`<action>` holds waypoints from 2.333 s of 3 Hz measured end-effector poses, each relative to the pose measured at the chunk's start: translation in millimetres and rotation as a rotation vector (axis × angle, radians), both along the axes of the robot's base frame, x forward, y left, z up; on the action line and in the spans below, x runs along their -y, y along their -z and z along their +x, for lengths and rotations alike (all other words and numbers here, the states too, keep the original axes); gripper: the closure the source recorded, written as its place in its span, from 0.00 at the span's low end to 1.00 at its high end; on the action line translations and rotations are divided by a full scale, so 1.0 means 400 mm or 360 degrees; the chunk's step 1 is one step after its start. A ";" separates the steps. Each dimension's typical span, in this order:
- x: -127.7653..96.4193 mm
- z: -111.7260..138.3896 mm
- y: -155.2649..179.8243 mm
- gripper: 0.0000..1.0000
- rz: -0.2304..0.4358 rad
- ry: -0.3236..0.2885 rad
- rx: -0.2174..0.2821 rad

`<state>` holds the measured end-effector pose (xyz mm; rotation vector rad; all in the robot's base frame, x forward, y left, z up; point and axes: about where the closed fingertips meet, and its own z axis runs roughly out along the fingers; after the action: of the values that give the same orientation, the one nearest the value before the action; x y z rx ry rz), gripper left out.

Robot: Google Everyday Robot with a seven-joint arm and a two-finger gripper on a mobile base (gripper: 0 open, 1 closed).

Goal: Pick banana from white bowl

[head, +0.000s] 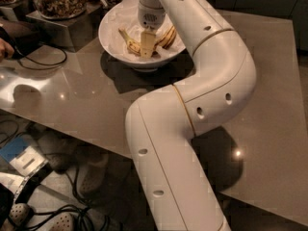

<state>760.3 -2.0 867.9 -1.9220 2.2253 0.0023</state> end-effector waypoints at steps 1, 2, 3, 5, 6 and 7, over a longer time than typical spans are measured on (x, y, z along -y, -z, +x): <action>0.026 -0.009 -0.056 0.32 -0.0006 0.0005 0.0058; 0.022 -0.013 -0.064 0.34 -0.0009 -0.0013 0.0062; 0.013 -0.013 -0.050 0.34 -0.0017 -0.0029 0.0044; -0.001 -0.008 -0.025 0.36 -0.0049 -0.0059 0.0023; -0.005 -0.008 -0.019 0.36 -0.0053 -0.0066 0.0017; -0.005 -0.008 -0.019 0.35 -0.0053 -0.0066 0.0017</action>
Offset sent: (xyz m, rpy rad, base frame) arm 0.0502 -0.0367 0.1020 -0.0811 0.1476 0.0333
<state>757.3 0.0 875.5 -1.9806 2.1916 -0.0390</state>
